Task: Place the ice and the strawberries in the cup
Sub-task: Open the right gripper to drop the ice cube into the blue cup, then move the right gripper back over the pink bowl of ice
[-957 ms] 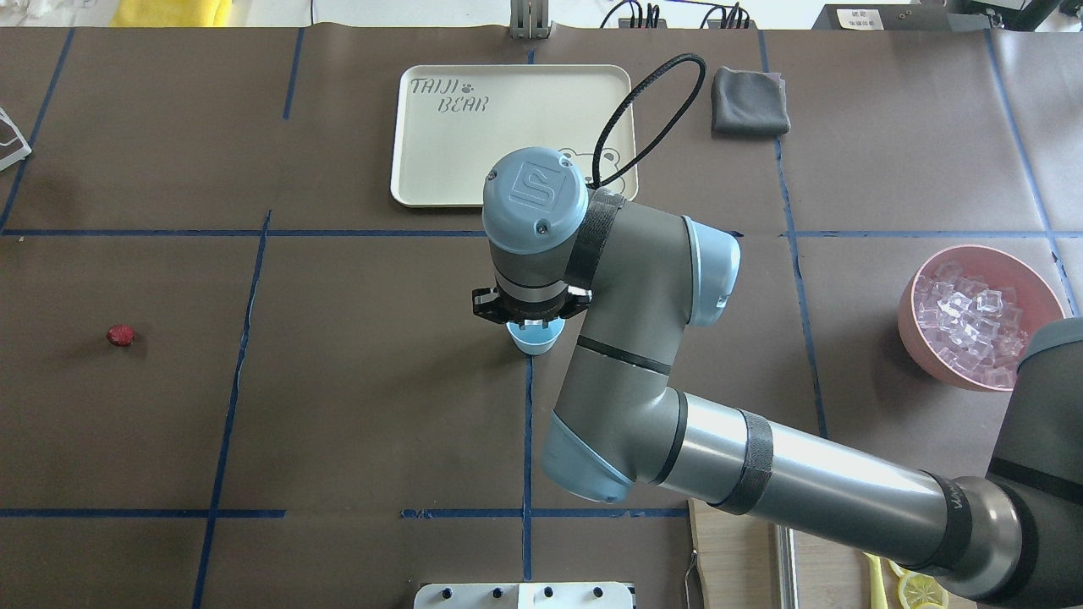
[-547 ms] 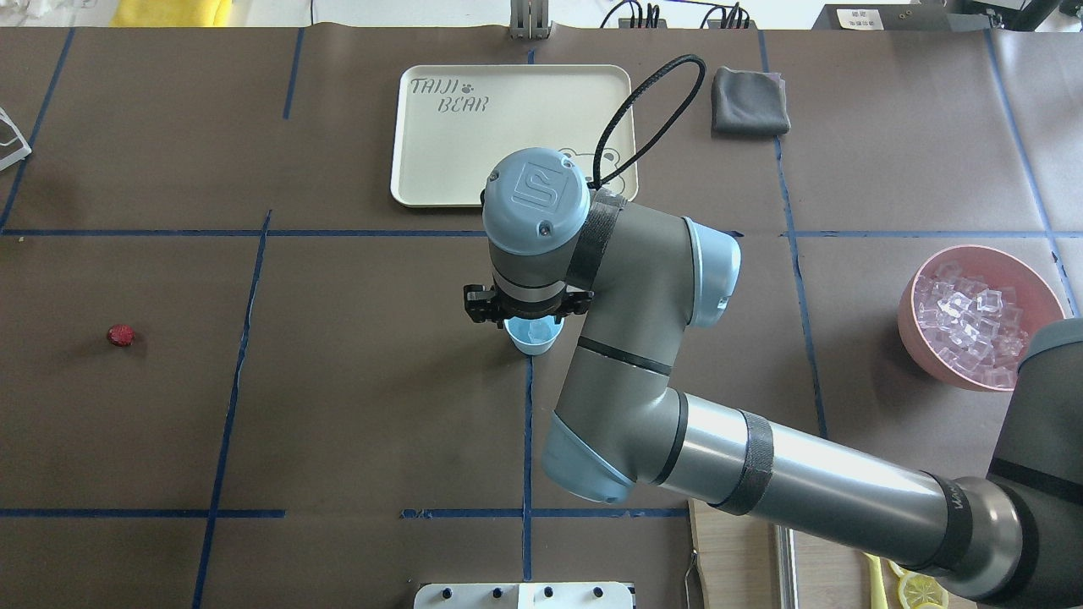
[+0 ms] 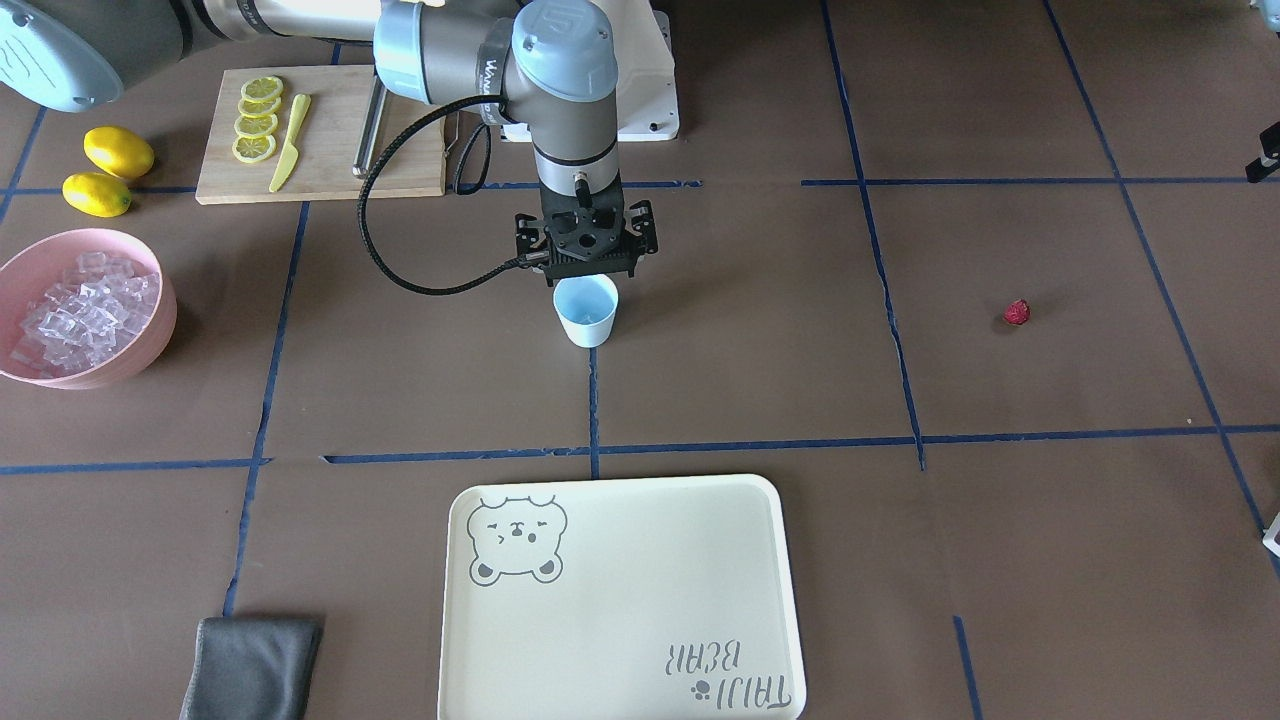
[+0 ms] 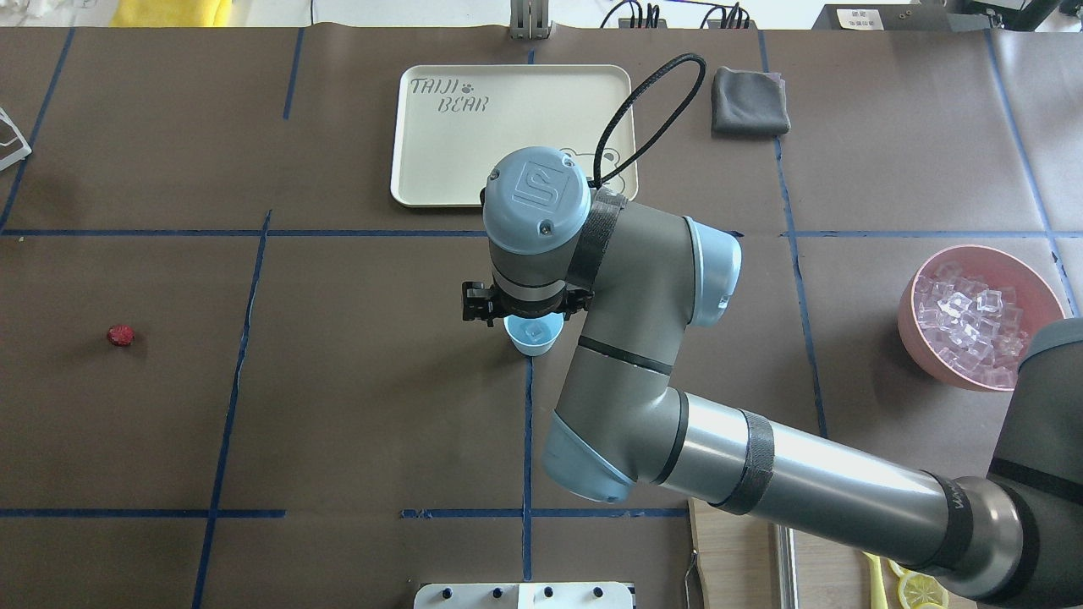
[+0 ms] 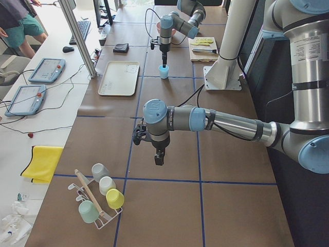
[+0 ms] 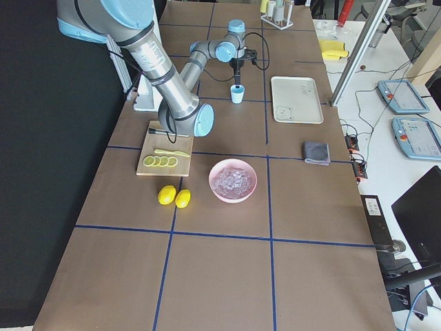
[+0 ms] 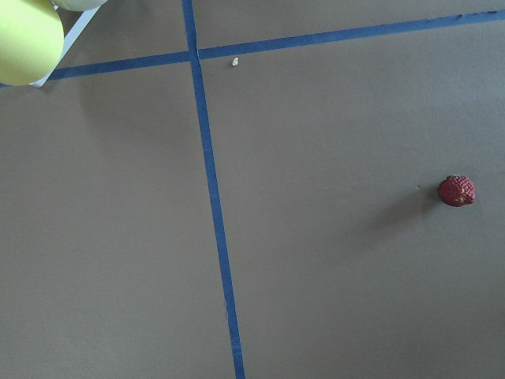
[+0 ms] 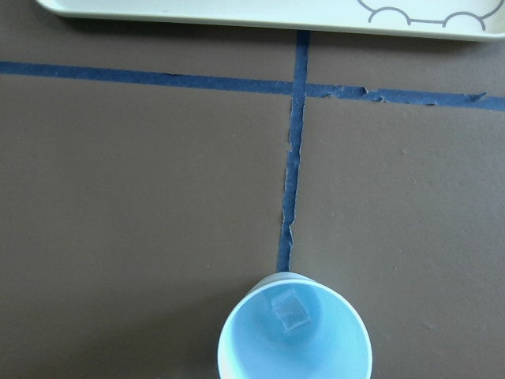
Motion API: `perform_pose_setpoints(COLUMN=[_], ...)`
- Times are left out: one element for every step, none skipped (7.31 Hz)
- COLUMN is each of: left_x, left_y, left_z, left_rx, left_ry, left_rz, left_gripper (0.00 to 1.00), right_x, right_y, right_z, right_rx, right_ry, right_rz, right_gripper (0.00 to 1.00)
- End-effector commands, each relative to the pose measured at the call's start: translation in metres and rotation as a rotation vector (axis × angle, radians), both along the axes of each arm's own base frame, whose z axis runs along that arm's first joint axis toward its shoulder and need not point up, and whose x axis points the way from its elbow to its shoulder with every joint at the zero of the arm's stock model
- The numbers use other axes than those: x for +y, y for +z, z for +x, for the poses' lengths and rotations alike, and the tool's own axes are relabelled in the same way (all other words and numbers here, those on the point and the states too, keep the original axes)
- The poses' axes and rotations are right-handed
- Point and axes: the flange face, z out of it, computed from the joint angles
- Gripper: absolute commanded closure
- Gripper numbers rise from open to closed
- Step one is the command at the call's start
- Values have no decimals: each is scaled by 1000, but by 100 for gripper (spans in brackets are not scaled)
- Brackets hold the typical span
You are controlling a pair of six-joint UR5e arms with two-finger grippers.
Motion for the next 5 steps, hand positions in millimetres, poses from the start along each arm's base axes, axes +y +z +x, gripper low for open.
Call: perform_pose_setpoints(left_x=[0, 0, 0, 0, 0], left_y=[0, 0, 0, 1, 0], left_z=[0, 0, 0, 0, 0], left_rx=[0, 0, 0, 0, 0], left_ry=[0, 0, 0, 0, 0], left_rz=[1, 1, 1, -1, 1], left_gripper=[0, 0, 0, 0, 0], right_x=[-31, -48, -61, -71, -85], right_y=[-10, -13, -5, 21, 60], right_z=[54, 93, 129, 165, 207], right_rx=[0, -9, -1, 14, 51], right_ry=[14, -18, -34, -52, -87], right_rz=[-30, -25, -10, 11, 75], right_gripper=[0, 0, 0, 0, 0])
